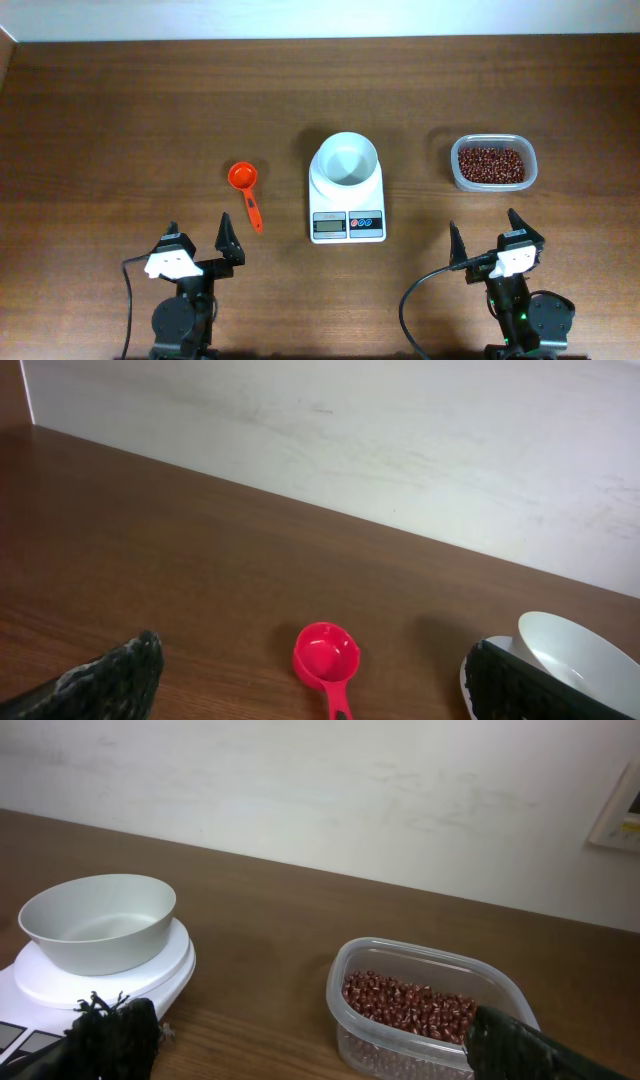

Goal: Scoop item into bowl and weigh 50g on scale

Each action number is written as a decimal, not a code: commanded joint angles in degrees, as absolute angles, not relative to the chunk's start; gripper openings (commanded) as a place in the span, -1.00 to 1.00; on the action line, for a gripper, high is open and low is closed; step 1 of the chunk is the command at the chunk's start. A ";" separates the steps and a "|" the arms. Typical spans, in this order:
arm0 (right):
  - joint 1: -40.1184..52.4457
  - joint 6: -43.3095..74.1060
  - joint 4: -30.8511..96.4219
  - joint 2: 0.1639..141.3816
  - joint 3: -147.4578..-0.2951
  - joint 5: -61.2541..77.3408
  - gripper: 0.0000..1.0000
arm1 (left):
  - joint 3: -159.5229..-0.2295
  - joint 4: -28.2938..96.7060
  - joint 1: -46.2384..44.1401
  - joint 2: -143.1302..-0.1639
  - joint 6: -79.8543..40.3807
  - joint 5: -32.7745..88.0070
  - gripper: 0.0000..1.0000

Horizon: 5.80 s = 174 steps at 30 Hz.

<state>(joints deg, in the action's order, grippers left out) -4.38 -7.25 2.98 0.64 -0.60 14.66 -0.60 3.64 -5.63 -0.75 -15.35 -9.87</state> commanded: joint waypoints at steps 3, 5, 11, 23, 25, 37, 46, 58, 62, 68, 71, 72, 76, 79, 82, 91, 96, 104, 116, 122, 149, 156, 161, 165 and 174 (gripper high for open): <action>-4.10 -6.61 3.22 0.36 -0.32 14.57 0.98 | -0.51 3.79 -5.34 -0.78 -14.44 -10.33 0.98; -4.10 -6.61 3.22 0.36 -0.32 14.57 0.97 | -0.51 3.79 -5.34 -0.78 -14.44 -10.31 0.98; -4.10 -6.61 3.22 0.36 -0.32 14.57 0.98 | -0.51 3.79 -5.34 -0.78 -14.44 -10.33 0.98; -4.10 -6.61 3.22 0.36 -0.32 14.57 0.97 | -0.51 3.79 -5.34 -0.78 -14.44 -10.31 0.98; -4.10 -6.61 3.22 0.36 -0.32 14.57 0.98 | -0.51 3.79 -5.34 -0.78 -14.44 -10.33 0.98; -4.10 -6.61 3.22 0.36 -0.32 14.57 0.98 | -0.51 3.79 -5.34 -0.78 -14.44 -10.33 0.98; -4.10 -6.61 3.22 0.36 -0.32 14.57 0.97 | -0.51 3.79 -5.34 -0.78 -14.44 -10.33 0.98; -4.10 -6.61 3.22 0.36 -0.32 14.57 0.97 | -0.51 3.79 -5.34 -0.78 -14.44 -10.31 0.98; -4.10 -6.61 3.22 0.36 -0.32 14.57 0.98 | -0.51 3.79 -5.34 -0.78 -14.44 -10.33 0.98; -4.10 -6.61 3.22 0.36 -0.32 14.57 0.97 | -0.51 3.79 -5.34 -0.78 -14.44 -10.33 0.98; -4.10 -6.61 3.22 0.36 -0.32 14.59 0.98 | -0.51 3.79 -5.34 -0.78 -14.44 -10.33 0.98; -4.10 -6.61 3.22 0.36 -0.32 14.59 0.97 | -0.51 3.79 -5.34 -0.78 -14.44 -10.33 0.98; -4.10 -6.61 3.22 0.36 -0.32 14.57 0.98 | -0.51 3.79 -5.34 -0.78 -14.44 -10.33 0.98; -4.10 -6.61 3.22 0.36 -0.32 14.57 0.98 | -0.51 3.79 -5.34 -0.78 -14.44 -10.31 0.98; -4.10 -6.61 3.22 0.36 -0.32 14.57 0.98 | -0.51 3.79 -5.34 -0.78 -14.44 -10.31 0.98; -4.10 -6.61 3.22 0.36 -0.32 14.57 0.98 | -0.51 3.79 -5.34 -0.78 -14.44 -10.33 0.98; -4.10 -6.61 3.22 0.36 -0.32 14.57 0.98 | -0.51 3.79 -5.34 -0.78 -14.44 -10.31 0.98; -4.10 -6.61 3.22 0.36 -0.32 14.57 0.98 | -0.51 3.79 -5.34 -0.78 -14.44 -10.33 0.98; -4.10 -6.61 3.22 0.36 -0.32 14.57 0.98 | -0.51 3.79 -5.34 -0.78 -14.44 -10.33 0.98; -4.10 -6.61 3.22 0.36 -0.32 14.57 0.97 | -0.51 3.79 -5.34 -0.78 -14.44 -10.33 0.98; -4.10 -6.61 3.22 0.36 -0.32 14.59 0.97 | -57.17 42.13 -5.34 -27.53 -11.66 -2.72 0.98; -4.10 -6.61 3.22 0.36 -0.32 14.57 0.97 | -88.73 71.24 -5.34 -62.50 -11.66 -2.70 0.97; -4.10 -6.61 3.22 0.36 -0.32 14.57 0.98 | -90.37 70.98 -5.34 -75.94 -11.90 -0.80 0.98; -4.10 -6.61 3.22 0.36 -0.32 14.57 0.98 | -90.30 70.89 -5.34 -85.34 -12.75 -0.51 -0.34; -4.10 -6.61 3.22 0.36 -0.32 14.59 0.98 | -89.82 72.71 -8.19 -107.26 -16.64 0.47 -0.77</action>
<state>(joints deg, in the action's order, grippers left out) -4.38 -7.22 2.98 0.69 -0.60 14.48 -89.49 72.49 -7.14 -102.04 -15.79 -0.14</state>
